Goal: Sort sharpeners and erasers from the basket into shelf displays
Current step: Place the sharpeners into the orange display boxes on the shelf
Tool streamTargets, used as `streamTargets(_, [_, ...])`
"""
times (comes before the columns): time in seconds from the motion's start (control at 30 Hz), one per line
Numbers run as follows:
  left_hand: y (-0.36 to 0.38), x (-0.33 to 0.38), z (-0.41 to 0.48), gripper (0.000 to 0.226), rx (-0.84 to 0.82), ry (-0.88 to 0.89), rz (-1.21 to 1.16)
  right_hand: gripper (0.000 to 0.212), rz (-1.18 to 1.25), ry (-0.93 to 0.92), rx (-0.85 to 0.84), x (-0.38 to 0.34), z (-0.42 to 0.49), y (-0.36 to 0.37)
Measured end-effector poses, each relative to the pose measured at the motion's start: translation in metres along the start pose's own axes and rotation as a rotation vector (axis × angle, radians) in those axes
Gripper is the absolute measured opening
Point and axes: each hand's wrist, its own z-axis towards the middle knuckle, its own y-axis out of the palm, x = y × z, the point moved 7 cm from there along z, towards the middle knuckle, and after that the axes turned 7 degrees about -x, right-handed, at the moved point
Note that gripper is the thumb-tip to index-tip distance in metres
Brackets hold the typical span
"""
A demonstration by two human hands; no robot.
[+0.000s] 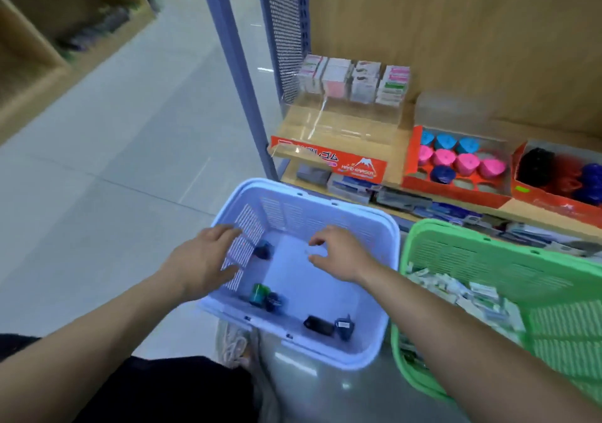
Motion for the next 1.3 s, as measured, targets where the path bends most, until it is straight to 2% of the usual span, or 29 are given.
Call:
streamTargets(0.13, [0.021, -0.061, -0.015, 0.076, 0.097, -0.193, -0.143, 0.06, 0.028, 0.079, -0.18, 0.001, 0.05, 0.075])
streamTargets(0.3, [0.065, -0.084, 0.004, 0.08, 0.054, -0.237, -0.381, 0.066, 0.065, 0.122, -0.154, -0.005, 0.116, 0.13])
streamTargets(0.43, [0.079, -0.085, 0.016, 0.076, 0.116, -0.246, -0.469, 0.071, 0.096, 0.104, -0.133, -0.01, 0.164, 0.154])
streamTargets(0.63, [0.08, -0.084, 0.018, 0.072, 0.204, -0.286, -0.421, 0.062, 0.107, 0.026, -0.179, -0.016, 0.189, 0.177])
streamTargets(0.77, [0.082, -0.085, 0.02, 0.072, 0.209, -0.308, -0.406, 0.04, 0.139, -0.041, -0.326, -0.009, 0.168, 0.192])
streamTargets(0.83, [0.081, -0.084, 0.019, 0.071, 0.215, -0.315, -0.397, 0.037, 0.106, -0.063, -0.38, -0.005, 0.155, 0.198])
streamTargets(1.0, [0.081, -0.081, 0.019, 0.069, 0.231, -0.297, -0.366, 0.046, 0.13, -0.048, -0.382, -0.01, 0.14, 0.206])
streamTargets(1.13, [0.081, -0.081, 0.019, 0.071, 0.231, -0.283, -0.35, 0.042, 0.25, 0.003, -0.364, -0.001, 0.139, 0.209])
streamTargets(1.23, [0.082, -0.082, 0.02, 0.072, 0.23, -0.27, -0.341, 0.068, 0.271, -0.014, -0.409, -0.005, 0.139, 0.212])
streamTargets(1.3, [0.083, -0.082, 0.02, 0.071, 0.23, -0.261, -0.339, 0.071, 0.231, -0.038, -0.443, -0.012, 0.141, 0.213])
